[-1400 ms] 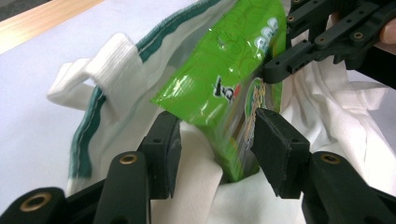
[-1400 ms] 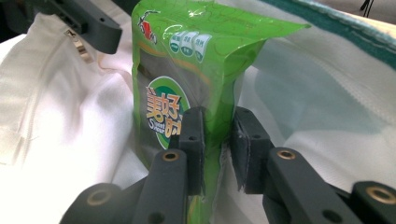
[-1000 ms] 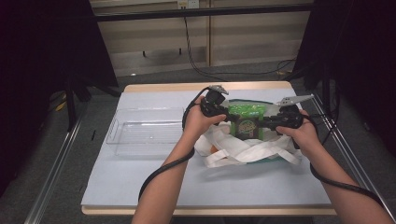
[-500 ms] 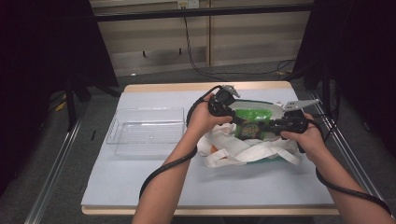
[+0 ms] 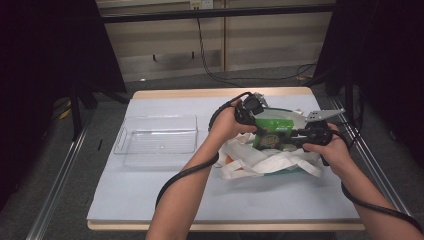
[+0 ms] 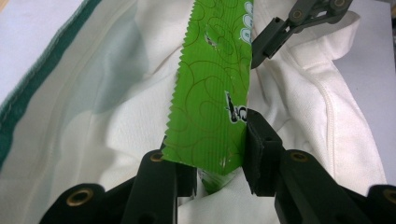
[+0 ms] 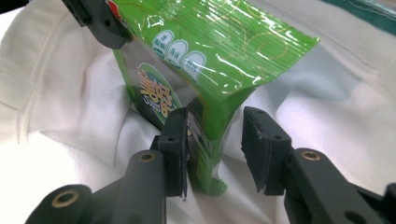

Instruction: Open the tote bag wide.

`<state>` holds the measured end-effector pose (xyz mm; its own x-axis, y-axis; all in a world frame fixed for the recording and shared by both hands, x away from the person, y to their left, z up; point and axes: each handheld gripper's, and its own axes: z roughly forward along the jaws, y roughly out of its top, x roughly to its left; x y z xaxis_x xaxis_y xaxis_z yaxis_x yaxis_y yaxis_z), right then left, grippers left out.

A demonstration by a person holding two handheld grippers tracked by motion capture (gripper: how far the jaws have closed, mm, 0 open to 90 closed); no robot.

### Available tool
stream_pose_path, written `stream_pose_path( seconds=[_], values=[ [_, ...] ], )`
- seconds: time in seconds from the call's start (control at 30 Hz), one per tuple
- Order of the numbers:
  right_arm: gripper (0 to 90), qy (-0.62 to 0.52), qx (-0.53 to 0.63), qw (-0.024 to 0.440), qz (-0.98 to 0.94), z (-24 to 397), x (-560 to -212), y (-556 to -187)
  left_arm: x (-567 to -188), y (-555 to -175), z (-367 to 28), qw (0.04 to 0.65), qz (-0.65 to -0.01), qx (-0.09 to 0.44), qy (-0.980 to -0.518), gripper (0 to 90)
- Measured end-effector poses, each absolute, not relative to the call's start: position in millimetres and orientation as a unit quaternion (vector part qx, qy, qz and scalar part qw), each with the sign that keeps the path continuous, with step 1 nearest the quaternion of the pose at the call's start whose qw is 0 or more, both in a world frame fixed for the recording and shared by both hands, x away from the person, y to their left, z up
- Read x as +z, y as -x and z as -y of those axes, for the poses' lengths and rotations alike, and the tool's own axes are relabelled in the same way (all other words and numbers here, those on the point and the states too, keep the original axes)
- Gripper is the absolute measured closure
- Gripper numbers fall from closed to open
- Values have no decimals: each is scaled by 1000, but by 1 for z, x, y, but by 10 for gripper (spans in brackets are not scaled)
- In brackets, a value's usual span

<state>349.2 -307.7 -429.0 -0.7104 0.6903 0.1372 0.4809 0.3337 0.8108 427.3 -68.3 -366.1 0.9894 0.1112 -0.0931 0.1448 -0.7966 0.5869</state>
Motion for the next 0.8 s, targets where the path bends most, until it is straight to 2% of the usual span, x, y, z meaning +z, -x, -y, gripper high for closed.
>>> stream_pose_path(
  seconds=[0.07, 0.2, 0.37, 0.67, 0.8],
  values=[
    [590, -365, 453, 116, -805, 310, -429, -349, -366, -428, 71, 306, -64, -27, -949, 683],
    [549, -369, 453, 116, -803, 312, -430, -347, -364, -428, 77, 294, -51, -26, -954, 621],
    [517, -374, 452, 119, -801, 314, -429, -346, -362, -427, 83, 290, -46, -26, -955, 616],
    [426, -383, 452, 120, -796, 317, -431, -344, -367, -425, 86, 243, -24, -20, -970, 719],
    [396, -382, 450, 122, -798, 317, -433, -344, -360, -423, 81, 237, -25, -15, -971, 729]
  ],
)
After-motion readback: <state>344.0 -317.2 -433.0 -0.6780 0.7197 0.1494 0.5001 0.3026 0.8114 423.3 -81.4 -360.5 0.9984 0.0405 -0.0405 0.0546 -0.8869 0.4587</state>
